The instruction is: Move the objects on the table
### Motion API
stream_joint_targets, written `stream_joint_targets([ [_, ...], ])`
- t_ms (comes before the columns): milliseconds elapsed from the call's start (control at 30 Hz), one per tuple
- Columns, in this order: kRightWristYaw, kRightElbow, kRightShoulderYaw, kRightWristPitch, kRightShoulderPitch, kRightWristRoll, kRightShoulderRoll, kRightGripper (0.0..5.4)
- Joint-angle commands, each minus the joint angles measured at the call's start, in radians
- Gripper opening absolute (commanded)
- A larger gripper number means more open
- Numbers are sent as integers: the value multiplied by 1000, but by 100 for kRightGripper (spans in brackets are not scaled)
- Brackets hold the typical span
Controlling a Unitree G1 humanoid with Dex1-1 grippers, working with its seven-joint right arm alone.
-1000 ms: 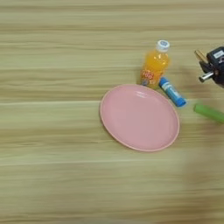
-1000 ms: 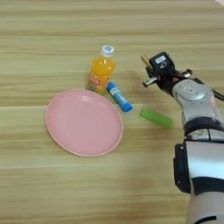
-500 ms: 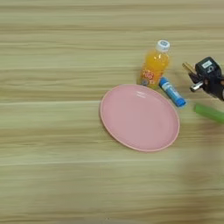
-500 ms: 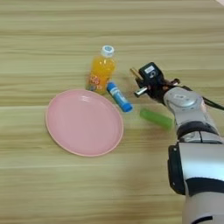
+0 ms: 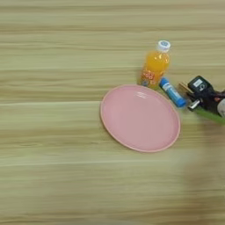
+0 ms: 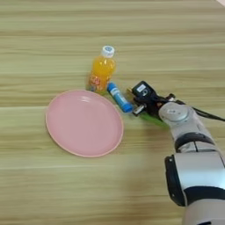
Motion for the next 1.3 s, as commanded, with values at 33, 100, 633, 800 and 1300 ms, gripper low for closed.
stream_joint_targets([
  [33, -8, -32, 5, -2, -53, 0, -29, 88],
  [100, -7, -31, 7, -1, -52, -1, -28, 88],
  [633, -16, -32, 15, 2, -57, -3, -32, 199],
  [800, -27, -36, 10, -6, -68, 2, -37, 240],
  [1300, -59, -82, -69, -91, -125, 57, -67, 380],
])
